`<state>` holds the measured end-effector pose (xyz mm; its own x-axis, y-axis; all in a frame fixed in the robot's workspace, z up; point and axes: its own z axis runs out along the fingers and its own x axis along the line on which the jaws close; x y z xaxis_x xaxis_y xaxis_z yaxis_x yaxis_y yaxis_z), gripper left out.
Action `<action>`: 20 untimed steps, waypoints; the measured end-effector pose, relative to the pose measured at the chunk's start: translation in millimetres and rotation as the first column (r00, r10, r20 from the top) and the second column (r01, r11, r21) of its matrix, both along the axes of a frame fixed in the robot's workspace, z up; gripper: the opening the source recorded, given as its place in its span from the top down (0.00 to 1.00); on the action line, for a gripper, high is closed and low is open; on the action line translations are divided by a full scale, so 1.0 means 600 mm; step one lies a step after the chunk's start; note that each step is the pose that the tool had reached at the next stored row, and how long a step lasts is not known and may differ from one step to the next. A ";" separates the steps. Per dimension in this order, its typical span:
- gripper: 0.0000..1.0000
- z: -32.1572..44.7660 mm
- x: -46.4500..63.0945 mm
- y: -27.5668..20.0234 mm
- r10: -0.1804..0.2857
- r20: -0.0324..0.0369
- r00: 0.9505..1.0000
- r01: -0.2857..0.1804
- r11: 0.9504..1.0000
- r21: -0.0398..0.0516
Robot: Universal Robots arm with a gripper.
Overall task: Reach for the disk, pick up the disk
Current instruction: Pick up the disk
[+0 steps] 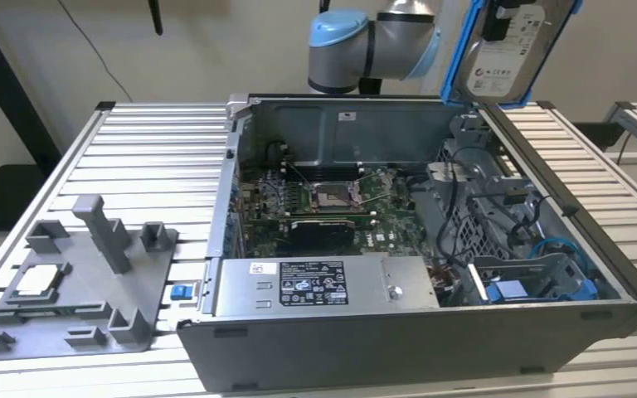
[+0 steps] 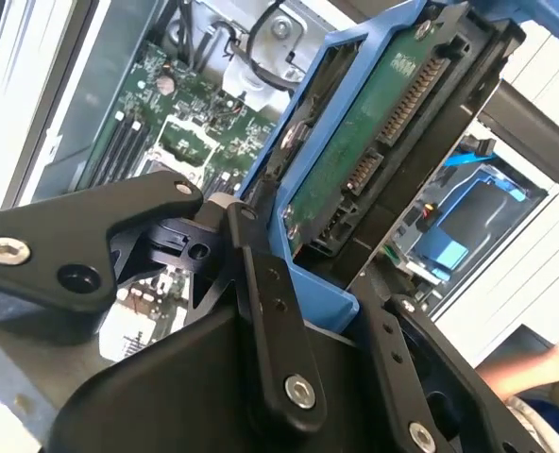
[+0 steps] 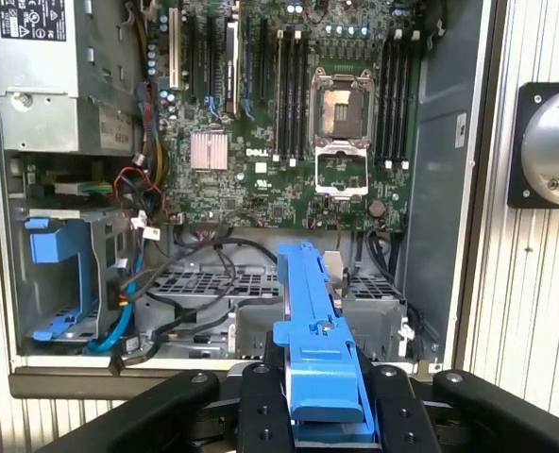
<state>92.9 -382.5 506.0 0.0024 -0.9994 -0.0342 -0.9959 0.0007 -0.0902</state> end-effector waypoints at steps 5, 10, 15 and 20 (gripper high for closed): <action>1.00 0.000 0.000 -0.0098 0.000 0.000 1.000 0.000 1.000 0.000; 1.00 -0.001 0.000 -0.0428 0.000 0.000 1.000 0.000 1.000 0.000; 1.00 -0.001 0.000 -0.0796 0.000 0.000 1.000 0.000 1.000 0.000; 1.00 -0.001 0.000 -0.1134 0.000 0.000 1.000 0.000 1.000 0.000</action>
<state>93.0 -450.5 505.1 0.0025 -0.9994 -0.0342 -0.9959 0.0006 -0.0902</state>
